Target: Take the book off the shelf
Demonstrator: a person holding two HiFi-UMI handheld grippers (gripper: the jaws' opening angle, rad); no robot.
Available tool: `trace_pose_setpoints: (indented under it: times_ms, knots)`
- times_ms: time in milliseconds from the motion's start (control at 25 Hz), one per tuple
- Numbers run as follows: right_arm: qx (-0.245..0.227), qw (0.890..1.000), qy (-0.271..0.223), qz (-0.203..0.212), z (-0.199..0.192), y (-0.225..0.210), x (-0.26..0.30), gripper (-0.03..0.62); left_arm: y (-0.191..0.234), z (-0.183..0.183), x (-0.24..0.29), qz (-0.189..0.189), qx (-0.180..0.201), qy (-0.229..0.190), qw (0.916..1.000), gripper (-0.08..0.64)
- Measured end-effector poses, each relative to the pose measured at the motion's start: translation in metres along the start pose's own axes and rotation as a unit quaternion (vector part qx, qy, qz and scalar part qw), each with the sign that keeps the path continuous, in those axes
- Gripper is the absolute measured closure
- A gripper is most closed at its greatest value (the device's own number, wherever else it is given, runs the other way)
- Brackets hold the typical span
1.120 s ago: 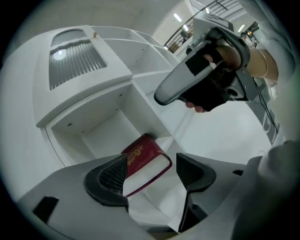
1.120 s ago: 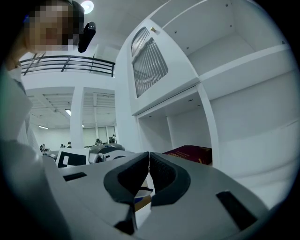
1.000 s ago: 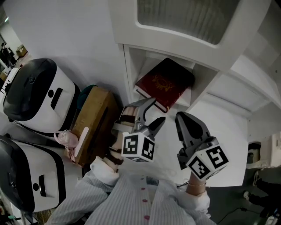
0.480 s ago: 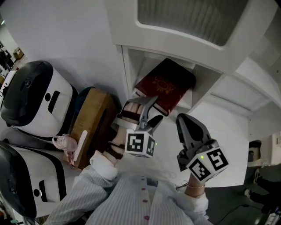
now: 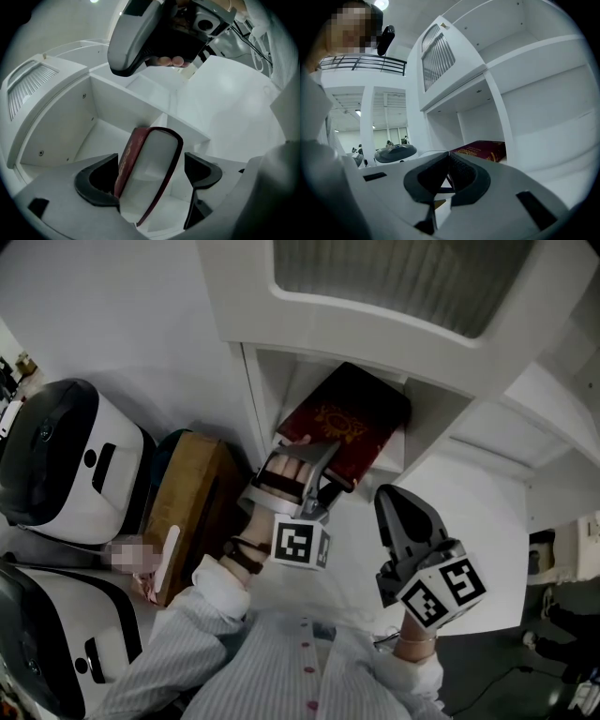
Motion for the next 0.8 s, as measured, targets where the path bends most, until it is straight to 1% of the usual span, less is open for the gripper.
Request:
trace_pose_setpoints:
  times_ms: [240, 560, 600, 640, 680, 800]
  knots:
    - [0.003, 1.000, 0.005, -0.004, -0.003, -0.002, 0.002, 0.577, -0.002, 0.002, 0.008, 0.001, 0.022, -0.006, 0.9997, 0.132]
    - [0.004, 1.000, 0.011, -0.002, -0.003, -0.003, 0.006, 0.577, -0.002, 0.003, 0.013, 0.014, 0.047, -0.008, 0.9988, 0.135]
    - [0.004, 1.000, 0.011, -0.002, -0.003, -0.004, 0.007, 0.577, -0.001, 0.004, 0.012, 0.016, 0.051, -0.009, 0.9985, 0.144]
    - [0.003, 1.000, 0.012, -0.003, -0.003, -0.004, 0.007, 0.577, 0.000, 0.005, 0.012, 0.019, 0.056, -0.010, 0.9982, 0.181]
    - [0.003, 1.000, 0.012, -0.003, -0.003, -0.004, 0.007, 0.577, 0.000, 0.005, 0.011, 0.023, 0.061, -0.011, 0.9978, 0.239]
    - [0.003, 1.000, 0.012, -0.003, -0.004, -0.005, 0.007, 0.577, 0.001, 0.005, 0.010, 0.025, 0.071, -0.011, 0.9971, 0.259]
Point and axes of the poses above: the fingertips, and each gripper's own axes: x forward along the fingers, y to its left, z out of its top, the point moved 5 cm from there along -x, backward along the fingers, and after that the axes turned 9 degrees about z, right-handed, at the moved point
